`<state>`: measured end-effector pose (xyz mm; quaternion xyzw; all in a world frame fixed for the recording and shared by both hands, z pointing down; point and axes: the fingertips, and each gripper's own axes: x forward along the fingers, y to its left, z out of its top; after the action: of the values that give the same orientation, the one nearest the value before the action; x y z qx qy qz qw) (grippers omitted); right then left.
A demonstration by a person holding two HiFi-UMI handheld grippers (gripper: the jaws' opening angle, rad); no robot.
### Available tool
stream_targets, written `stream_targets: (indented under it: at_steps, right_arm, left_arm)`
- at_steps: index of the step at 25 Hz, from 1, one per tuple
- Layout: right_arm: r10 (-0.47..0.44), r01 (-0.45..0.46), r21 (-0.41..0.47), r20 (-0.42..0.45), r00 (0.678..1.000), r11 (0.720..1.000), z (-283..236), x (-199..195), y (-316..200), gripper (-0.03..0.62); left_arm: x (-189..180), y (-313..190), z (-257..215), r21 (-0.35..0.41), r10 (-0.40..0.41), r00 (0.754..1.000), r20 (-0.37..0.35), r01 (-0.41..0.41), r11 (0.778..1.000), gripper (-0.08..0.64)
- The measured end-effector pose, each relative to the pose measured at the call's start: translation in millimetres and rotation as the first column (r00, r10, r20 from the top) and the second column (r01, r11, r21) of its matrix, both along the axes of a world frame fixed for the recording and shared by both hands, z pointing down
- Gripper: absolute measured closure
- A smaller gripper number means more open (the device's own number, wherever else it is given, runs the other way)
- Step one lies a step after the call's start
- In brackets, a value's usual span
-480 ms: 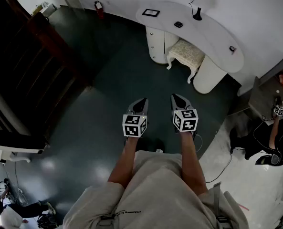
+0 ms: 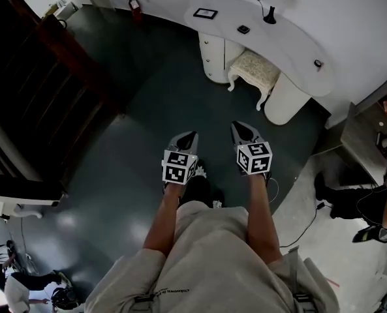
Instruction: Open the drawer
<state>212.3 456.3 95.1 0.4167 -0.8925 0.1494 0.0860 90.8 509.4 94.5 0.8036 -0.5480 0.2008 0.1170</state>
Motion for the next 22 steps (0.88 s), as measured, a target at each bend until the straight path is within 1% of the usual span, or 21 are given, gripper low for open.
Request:
stream_targets:
  at_steps: [1,3,4,6,7,8,10,12,15,17,18,20,22]
  right_arm:
    - [-0.001,0.001,0.000,0.005,1.000,1.000,-0.3,-1.1,-3.1,0.577]
    - [-0.013,0.013,-0.002,0.032,0.999,1.000,-0.7,-4.6,-6.8,0.577]
    - [-0.021,0.021,-0.004,0.046,0.999,1.000,0.0,-6.3,-8.3,0.577]
    - [-0.028,0.029,-0.008,0.058,0.998,1.000,3.7,-8.6,-14.8,0.577]
    - [-0.026,0.027,-0.012,0.054,0.998,1.000,6.4,-8.7,-20.1,0.577]
    - [-0.019,0.020,-0.018,0.049,0.999,1.000,9.2,-7.6,-26.5,0.577]
    - [0.004,-0.002,-0.035,0.047,0.999,0.999,13.3,-2.2,-41.5,0.577]
    - [0.033,-0.028,-0.057,0.076,0.997,0.998,15.3,3.7,-58.2,0.577]
    - [0.072,-0.059,-0.105,0.129,0.989,0.993,26.8,6.7,-81.1,0.577]
    - [0.085,-0.069,-0.139,0.113,0.990,0.988,40.5,3.5,-95.5,0.577]
    - [0.086,-0.071,-0.152,0.099,0.991,0.986,46.0,0.7,-104.0,0.577]
    - [0.073,-0.061,-0.166,0.068,0.995,0.984,51.4,-5.7,-123.1,0.577]
    - [0.041,-0.038,-0.166,0.018,0.999,0.985,52.8,-9.9,-137.8,0.577]
  left_arm:
    - [-5.6,-2.1,-1.0,0.008,0.003,1.000,0.024,-0.003,1.000,0.551]
    - [-14.5,-8.4,-4.2,0.053,0.010,0.998,0.059,-0.013,0.999,0.551]
    - [-16.9,-13.5,-7.1,0.085,0.009,0.999,0.053,-0.014,0.996,0.551]
    - [-21.7,-28.1,-12.4,0.141,-0.015,1.000,0.005,0.014,0.990,0.551]
    - [-24.0,-36.7,-12.6,0.155,-0.029,0.999,-0.021,0.032,0.987,0.551]
    - [-25.1,-45.3,-11.0,0.156,-0.038,0.999,-0.037,0.043,0.987,0.549]
    - [-23.8,-62.2,-5.8,0.136,-0.044,0.998,-0.047,0.050,0.989,0.549]
    - [-21.3,-78.5,-3.0,0.112,-0.041,0.998,-0.052,0.047,0.993,0.549]
    - [-19.5,-101.8,-0.3,0.089,0.006,0.999,-0.038,-0.002,0.996,0.549]
    - [-26.8,-121.6,2.3,0.080,0.019,0.999,-0.038,-0.016,0.997,0.549]
    - [-32.0,-134.2,2.3,0.077,0.017,0.999,-0.052,-0.013,0.997,0.549]
    - [-41.0,-162.8,0.1,0.080,0.006,0.996,-0.094,0.001,0.997,0.549]
    - [-44.8,-189.0,3.5,0.081,-0.001,0.989,-0.145,0.013,0.997,0.549]
